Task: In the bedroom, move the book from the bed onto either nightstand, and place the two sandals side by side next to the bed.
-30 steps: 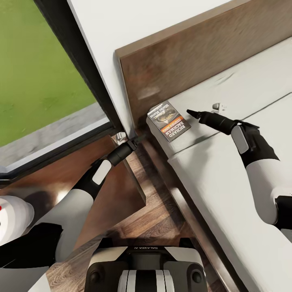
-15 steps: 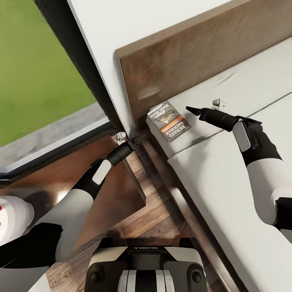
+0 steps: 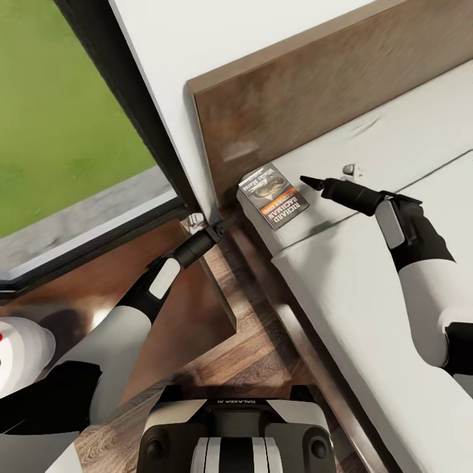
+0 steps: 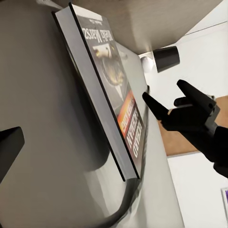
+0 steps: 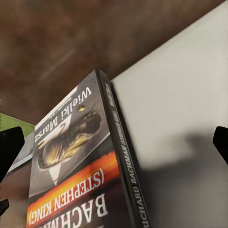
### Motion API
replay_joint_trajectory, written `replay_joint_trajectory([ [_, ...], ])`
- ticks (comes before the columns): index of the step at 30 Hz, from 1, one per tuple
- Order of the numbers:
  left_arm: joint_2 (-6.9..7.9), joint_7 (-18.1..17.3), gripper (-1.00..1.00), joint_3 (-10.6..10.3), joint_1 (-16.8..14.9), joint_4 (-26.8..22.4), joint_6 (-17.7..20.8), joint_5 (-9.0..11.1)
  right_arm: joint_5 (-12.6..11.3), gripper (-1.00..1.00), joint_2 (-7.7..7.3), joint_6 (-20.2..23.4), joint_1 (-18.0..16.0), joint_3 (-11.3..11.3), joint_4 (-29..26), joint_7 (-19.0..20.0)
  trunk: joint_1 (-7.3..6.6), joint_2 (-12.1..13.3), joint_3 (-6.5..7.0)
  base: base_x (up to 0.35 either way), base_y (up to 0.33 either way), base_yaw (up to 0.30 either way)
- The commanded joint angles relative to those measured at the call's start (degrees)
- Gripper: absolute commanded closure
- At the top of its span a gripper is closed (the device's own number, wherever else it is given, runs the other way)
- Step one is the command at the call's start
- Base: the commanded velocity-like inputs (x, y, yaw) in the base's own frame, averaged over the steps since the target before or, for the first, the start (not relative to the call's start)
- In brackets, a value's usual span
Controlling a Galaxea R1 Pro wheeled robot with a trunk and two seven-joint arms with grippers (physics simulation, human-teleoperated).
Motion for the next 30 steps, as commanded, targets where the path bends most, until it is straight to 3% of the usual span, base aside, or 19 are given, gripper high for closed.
replay_joint_trajectory([
  [1,0.01,-0.08,-1.00,-0.11,-0.02,0.02,0.58,0.61,-0.39,-1.00,0.17,0.44,0.00,-0.05,-0.01,0.03,0.00,-0.02,-0.02,0.000,0.000,0.000],
  [4,0.01,-0.09,-1.00,-0.11,-0.02,0.02,0.58,0.61,-0.36,-1.00,1.47,0.44,0.10,-0.03,-0.01,0.01,0.00,-0.02,-0.02,0.000,0.000,0.000],
  [8,0.07,-0.16,-1.00,-0.11,-0.02,0.02,0.58,0.62,-0.38,-1.00,1.93,0.32,0.24,-0.03,0.26,-0.02,0.00,-0.02,-0.02,0.000,0.000,0.000],
  [30,0.01,-0.17,-1.00,-0.11,-0.02,-0.34,0.58,0.61,-0.60,-1.00,2.33,-0.35,1.25,-0.03,2.19,1.80,0.00,-0.02,-0.02,0.000,0.000,0.000],
])
